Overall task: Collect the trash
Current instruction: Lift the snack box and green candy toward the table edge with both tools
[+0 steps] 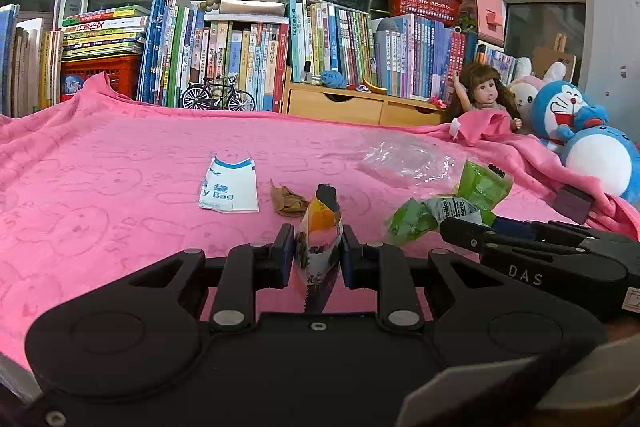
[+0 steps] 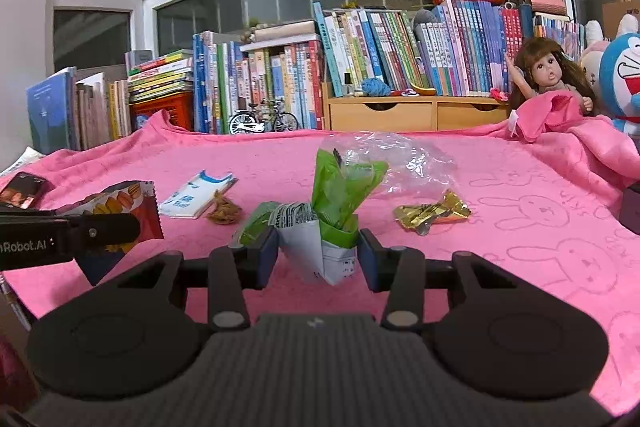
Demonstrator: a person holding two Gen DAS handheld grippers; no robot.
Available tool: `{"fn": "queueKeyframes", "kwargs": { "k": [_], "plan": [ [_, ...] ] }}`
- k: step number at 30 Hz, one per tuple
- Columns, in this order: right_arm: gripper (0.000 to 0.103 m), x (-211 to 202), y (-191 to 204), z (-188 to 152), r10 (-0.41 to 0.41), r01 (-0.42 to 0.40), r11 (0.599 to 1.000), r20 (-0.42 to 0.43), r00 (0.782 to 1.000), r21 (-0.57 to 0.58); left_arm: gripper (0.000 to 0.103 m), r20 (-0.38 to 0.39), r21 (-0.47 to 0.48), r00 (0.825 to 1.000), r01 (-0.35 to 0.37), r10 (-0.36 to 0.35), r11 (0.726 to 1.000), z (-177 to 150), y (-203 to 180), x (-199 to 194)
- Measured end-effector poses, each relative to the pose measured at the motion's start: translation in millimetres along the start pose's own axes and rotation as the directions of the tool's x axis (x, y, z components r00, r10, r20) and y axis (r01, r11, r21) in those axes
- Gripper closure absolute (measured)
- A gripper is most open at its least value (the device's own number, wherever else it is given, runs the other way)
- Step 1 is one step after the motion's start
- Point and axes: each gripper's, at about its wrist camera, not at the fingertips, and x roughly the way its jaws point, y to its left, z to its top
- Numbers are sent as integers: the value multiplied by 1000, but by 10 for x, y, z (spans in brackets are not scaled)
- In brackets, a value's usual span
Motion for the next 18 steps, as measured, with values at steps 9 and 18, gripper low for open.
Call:
{"fn": "queueKeyframes", "kwargs": {
  "k": [9, 18],
  "plan": [
    [55, -362, 183, -199, 47, -47, 999, -9, 999, -3, 81, 10, -14, 1000, -16, 16, 1000, -228, -27, -439],
    [55, -705, 361, -474, 64, -65, 998, -43, 997, -6, 81, -84, -60, 996, -22, 16, 998, -518, 82, -648]
  ]
}}
